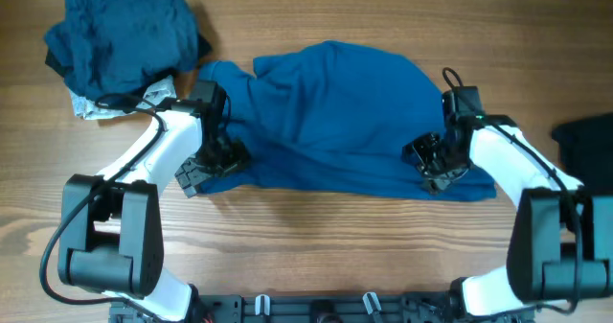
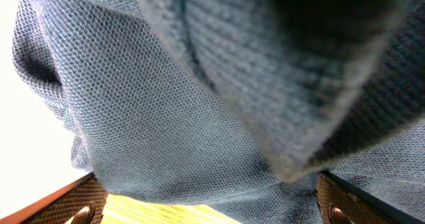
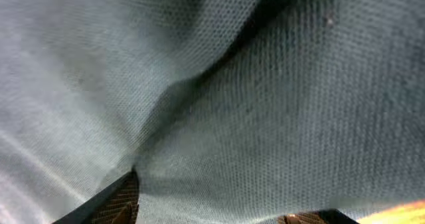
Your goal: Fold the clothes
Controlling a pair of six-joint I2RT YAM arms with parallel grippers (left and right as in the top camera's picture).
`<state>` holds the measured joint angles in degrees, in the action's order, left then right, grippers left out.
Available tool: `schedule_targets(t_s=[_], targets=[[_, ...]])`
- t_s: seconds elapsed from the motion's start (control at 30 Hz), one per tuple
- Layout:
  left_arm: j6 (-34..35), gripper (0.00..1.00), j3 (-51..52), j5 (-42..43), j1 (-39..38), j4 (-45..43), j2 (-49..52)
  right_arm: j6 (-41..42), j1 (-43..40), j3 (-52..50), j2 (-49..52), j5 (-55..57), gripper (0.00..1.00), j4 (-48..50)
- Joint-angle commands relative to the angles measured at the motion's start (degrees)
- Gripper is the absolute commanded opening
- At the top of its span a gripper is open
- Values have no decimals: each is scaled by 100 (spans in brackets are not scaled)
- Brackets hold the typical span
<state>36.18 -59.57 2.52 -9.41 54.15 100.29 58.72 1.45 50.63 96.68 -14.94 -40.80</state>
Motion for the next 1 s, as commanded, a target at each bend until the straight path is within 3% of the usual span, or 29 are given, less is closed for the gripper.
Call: schedule_targets(t_s=[0.0, 0.1, 0.27, 0.67, 0.83, 0.97], targets=[[74, 100, 44, 70, 15, -9, 33, 39, 7, -74, 125, 129, 61, 164], [74, 100, 44, 68, 15, -9, 33, 37, 4, -70, 125, 192, 54, 356], [74, 100, 44, 68, 15, -13, 33, 9, -4, 153, 118, 409, 33, 413], [72, 100, 44, 66, 15, -79, 33, -487, -129, 413, -138, 535, 32, 46], [72, 100, 44, 66, 15, -127, 33, -474, -138, 428, -188, 699, 11, 63], [70, 100, 44, 66, 15, -122, 33, -474, -138, 428, -188, 905, 5, 243]])
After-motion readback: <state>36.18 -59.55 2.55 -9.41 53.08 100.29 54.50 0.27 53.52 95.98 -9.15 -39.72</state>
